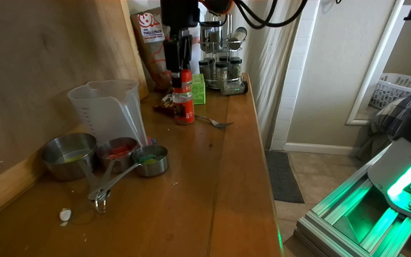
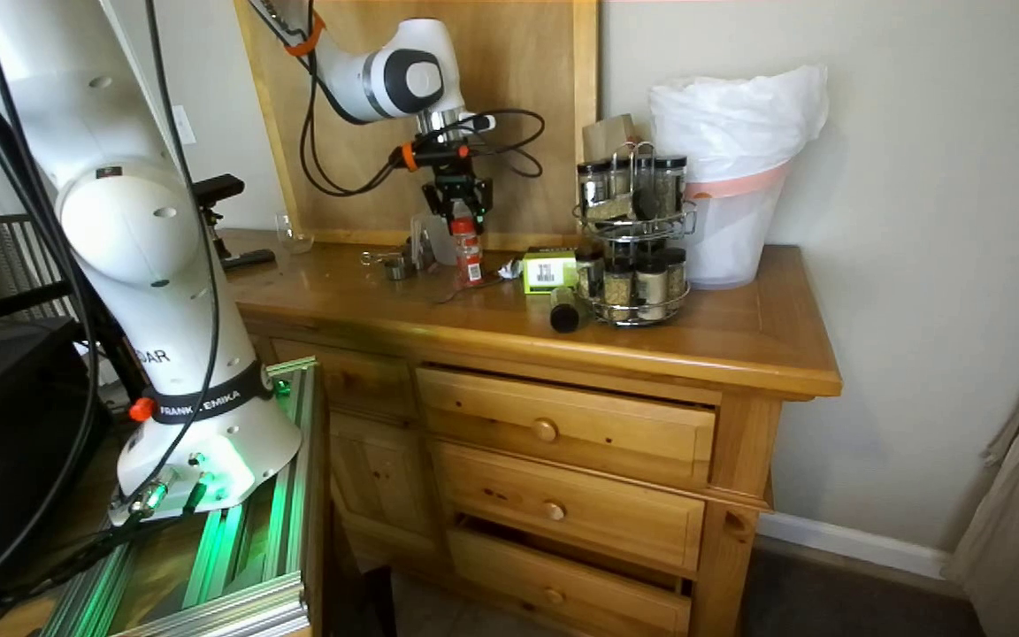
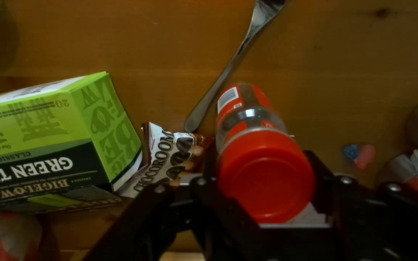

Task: Put the orange container inside the clear jug

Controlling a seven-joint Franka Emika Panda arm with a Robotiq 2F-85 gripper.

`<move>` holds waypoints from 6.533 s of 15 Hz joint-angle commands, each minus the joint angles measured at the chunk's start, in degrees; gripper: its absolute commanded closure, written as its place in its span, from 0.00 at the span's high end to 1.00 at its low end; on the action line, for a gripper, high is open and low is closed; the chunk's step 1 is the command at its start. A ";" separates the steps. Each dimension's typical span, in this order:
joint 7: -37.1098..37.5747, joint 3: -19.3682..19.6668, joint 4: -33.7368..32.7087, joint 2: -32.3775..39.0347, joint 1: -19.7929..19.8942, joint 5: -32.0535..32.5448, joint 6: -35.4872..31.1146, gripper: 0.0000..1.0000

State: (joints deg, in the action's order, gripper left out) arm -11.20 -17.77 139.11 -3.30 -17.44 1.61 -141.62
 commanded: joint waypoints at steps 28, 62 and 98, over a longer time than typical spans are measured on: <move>-15.34 -1.71 -7.50 0.15 -11.16 -5.78 -8.84 0.33; -3.21 -2.63 -8.50 8.01 -4.74 9.66 -8.36 0.58; -3.96 -1.70 -19.84 13.30 -1.76 5.28 6.21 0.90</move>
State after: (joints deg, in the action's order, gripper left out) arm -15.04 -19.04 120.74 9.65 -19.30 8.21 -137.38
